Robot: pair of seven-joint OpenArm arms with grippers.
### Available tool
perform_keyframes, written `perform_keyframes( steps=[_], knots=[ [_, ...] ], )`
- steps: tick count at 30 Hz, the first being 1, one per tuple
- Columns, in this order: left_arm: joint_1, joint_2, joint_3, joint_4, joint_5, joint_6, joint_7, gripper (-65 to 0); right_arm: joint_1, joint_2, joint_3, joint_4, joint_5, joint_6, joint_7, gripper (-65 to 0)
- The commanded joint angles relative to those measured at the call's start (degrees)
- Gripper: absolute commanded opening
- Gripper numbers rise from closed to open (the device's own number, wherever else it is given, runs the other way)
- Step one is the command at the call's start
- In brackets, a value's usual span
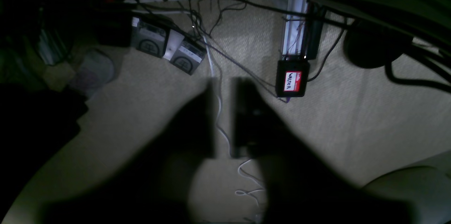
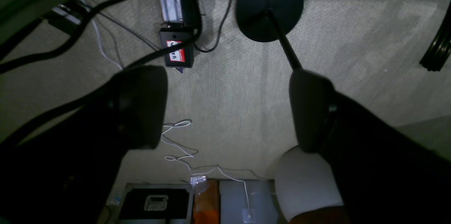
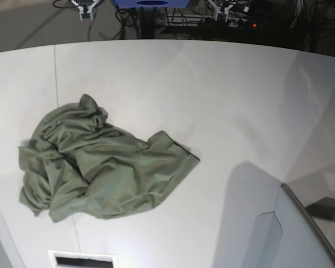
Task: Layout the t-shirt on the table in an organized manner, then fold the t-shirt properly
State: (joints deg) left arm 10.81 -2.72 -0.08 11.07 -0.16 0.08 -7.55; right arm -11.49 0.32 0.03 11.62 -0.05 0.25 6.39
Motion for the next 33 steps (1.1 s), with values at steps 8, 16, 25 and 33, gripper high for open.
perform_keyframes(
  steps=[8, 16, 25, 33],
  knots=[
    [0.58, -0.14, -0.14, -0.21, -0.14, 0.32, -0.40, -65.0, -0.51, 0.17, 0.10, 0.12, 0.01, -0.03, -0.02, -59.9],
    [1.46, -0.22, -0.32, 0.23, -0.23, 0.32, -0.49, -65.0, -1.57, -0.19, -0.08, 0.03, 0.01, 0.06, 0.07, -58.5],
    [2.60, -0.22, 0.30, 1.11, 0.38, 0.32, -1.11, -65.0, -2.62, -0.01, -0.16, 0.47, -0.08, 0.14, 0.16, -64.8],
    [13.32, -3.48, 0.21, 13.59, -0.14, 0.32, -15.17, -65.0, -10.27, 0.17, 0.10, 11.64, -0.17, -0.21, -0.11, -64.5]
  ],
)
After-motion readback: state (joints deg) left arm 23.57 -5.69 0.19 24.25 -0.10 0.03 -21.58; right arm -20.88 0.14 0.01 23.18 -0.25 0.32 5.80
